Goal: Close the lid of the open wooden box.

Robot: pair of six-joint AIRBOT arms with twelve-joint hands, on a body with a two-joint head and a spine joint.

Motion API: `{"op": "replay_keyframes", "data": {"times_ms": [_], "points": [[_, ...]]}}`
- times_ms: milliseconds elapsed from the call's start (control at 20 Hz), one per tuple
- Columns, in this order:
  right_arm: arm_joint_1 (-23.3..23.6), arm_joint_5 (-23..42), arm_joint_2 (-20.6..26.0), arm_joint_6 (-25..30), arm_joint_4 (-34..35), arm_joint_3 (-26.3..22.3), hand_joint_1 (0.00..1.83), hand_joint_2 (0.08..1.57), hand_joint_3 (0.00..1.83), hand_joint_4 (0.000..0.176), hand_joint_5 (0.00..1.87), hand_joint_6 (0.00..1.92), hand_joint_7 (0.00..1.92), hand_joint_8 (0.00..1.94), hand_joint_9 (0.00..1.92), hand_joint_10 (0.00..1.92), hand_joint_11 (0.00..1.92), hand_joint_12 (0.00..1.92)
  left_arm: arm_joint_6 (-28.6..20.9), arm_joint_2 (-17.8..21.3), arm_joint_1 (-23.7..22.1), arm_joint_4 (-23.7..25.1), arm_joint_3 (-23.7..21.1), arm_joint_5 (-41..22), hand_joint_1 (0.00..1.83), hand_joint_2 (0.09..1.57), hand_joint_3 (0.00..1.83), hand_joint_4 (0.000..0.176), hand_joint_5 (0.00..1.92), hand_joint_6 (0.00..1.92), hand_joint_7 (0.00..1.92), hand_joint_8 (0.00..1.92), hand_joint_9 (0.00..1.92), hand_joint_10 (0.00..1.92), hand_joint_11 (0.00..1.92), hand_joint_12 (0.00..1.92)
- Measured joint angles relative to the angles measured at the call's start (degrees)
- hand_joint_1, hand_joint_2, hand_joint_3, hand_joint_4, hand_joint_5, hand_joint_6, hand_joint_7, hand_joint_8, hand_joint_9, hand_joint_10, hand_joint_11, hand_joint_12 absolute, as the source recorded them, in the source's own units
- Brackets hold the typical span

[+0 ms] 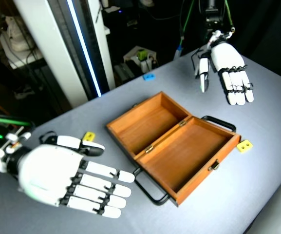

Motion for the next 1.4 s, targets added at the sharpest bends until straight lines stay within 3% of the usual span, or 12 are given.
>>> {"op": "replay_keyframes", "data": {"times_ms": [200,400,600,850,1000,1100,1250,1400], "points": [[0.02,-0.09,0.0,0.02,-0.02,0.0,0.0,1.32,0.01,0.0,0.08,0.0,0.09,0.0,0.04,0.0,0.07,0.04,0.02,0.0,0.0,-0.37,0.0,0.09,0.0,1.47,0.01,0.0,0.05,0.0,0.05,0.0,0.04,0.0,0.0,0.08],[0.85,-1.03,-0.07,0.04,-0.5,0.42,0.0,1.33,0.01,0.0,0.06,0.0,0.05,0.0,0.02,0.0,0.04,0.02,0.04,-0.44,-0.37,-0.13,1.18,1.53,0.0,1.53,0.0,0.0,0.11,0.0,0.11,0.0,0.13,0.01,0.1,0.13],[3.34,-5.7,-1.75,0.11,-0.46,4.04,0.0,1.37,0.02,0.0,0.07,0.0,0.07,0.01,0.03,0.01,0.06,0.03,0.02,-2.73,-2.86,-0.24,4.74,7.08,0.0,1.44,0.0,0.0,0.01,0.0,0.04,0.0,0.07,0.0,0.07,0.11],[6.16,-13.94,-4.0,0.11,-2.86,7.72,0.02,1.4,0.01,0.0,0.06,0.0,0.07,0.0,0.02,0.0,0.06,0.02,-0.07,-6.91,-6.82,1.44,9.7,16.24,0.0,1.47,0.0,0.0,0.0,0.0,0.01,0.0,0.07,0.01,0.08,0.11],[6.75,-16.81,-4.96,0.15,-3.3,8.94,0.0,1.4,0.01,0.0,0.06,0.0,0.05,0.0,0.01,0.0,0.07,0.02,0.02,-8.02,-8.52,2.58,10.97,19.56,0.0,1.31,0.0,0.0,0.0,0.0,0.02,0.0,0.06,0.0,0.04,0.07],[7.91,-18.29,-5.66,0.15,-3.61,9.84,0.0,1.4,0.0,0.0,0.06,0.0,0.05,0.0,0.01,0.0,0.06,0.02,0.02,-8.52,-9.22,3.06,11.56,20.55,0.0,1.3,0.0,0.0,0.0,0.0,0.0,0.0,0.02,0.0,0.01,0.05],[10.25,-20.61,-7.37,0.22,-6.1,11.15,0.0,1.4,0.0,0.0,0.05,0.0,0.04,0.0,0.0,0.0,0.06,0.01,0.02,-9.42,-9.84,4.22,12.09,21.9,0.0,1.01,0.0,0.0,0.0,0.0,0.0,0.0,0.0,0.0,0.01,0.0],[11.65,-22.51,-8.85,0.31,-8.2,11.98,0.0,1.42,0.01,0.0,0.05,0.0,0.04,0.0,0.0,0.0,0.06,0.01,0.0,-10.6,-10.95,5.11,12.94,23.12,0.0,0.98,0.0,0.0,0.0,0.0,0.0,0.0,0.0,0.0,0.0,0.0]]}}
